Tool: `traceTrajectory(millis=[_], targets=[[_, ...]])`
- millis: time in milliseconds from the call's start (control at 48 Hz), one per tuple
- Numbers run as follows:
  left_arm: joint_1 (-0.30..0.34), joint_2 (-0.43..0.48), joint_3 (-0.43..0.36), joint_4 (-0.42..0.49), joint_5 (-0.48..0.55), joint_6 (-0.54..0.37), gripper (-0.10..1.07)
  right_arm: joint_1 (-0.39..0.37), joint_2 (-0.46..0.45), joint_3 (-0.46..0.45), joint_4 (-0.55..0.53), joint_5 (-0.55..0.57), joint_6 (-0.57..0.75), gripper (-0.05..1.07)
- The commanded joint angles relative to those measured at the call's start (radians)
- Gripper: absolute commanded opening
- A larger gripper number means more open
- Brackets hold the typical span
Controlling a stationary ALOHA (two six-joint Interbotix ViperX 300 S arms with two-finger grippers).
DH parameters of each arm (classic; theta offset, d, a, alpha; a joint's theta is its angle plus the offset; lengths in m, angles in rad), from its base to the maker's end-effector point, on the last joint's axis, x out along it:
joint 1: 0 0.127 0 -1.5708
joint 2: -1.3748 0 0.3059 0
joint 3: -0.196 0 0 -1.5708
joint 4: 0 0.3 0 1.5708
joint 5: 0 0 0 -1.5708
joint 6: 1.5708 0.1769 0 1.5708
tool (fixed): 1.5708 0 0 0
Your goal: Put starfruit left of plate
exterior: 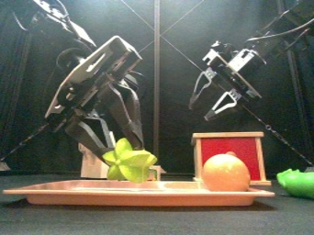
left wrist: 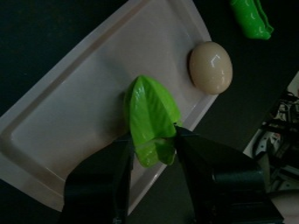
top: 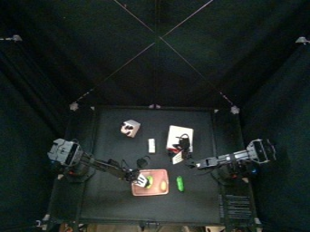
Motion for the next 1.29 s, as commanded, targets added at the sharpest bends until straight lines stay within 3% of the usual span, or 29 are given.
traceTrajectory(millis=[0,500,896,1271], targets=[[0.002,-0.012,-0.011,0.003,-0.003,0.000,0.69,0.006,-0.028,-0.014,-0.003,0.005,0.002,0.90],[0.008,-0.048,-0.017,0.032,0.049,-0.006,0.69,0.011,-0.028,-0.014,-0.003,0.023,0.002,0.90],[0.003,-0.173,0.020,0.041,0.201,-0.009,0.69,0.009,-0.026,-0.012,-0.003,0.023,0.000,0.90],[-0.006,-0.253,0.089,0.038,0.250,-0.040,0.69,0.009,-0.028,-0.011,-0.005,0.023,0.002,0.90]])
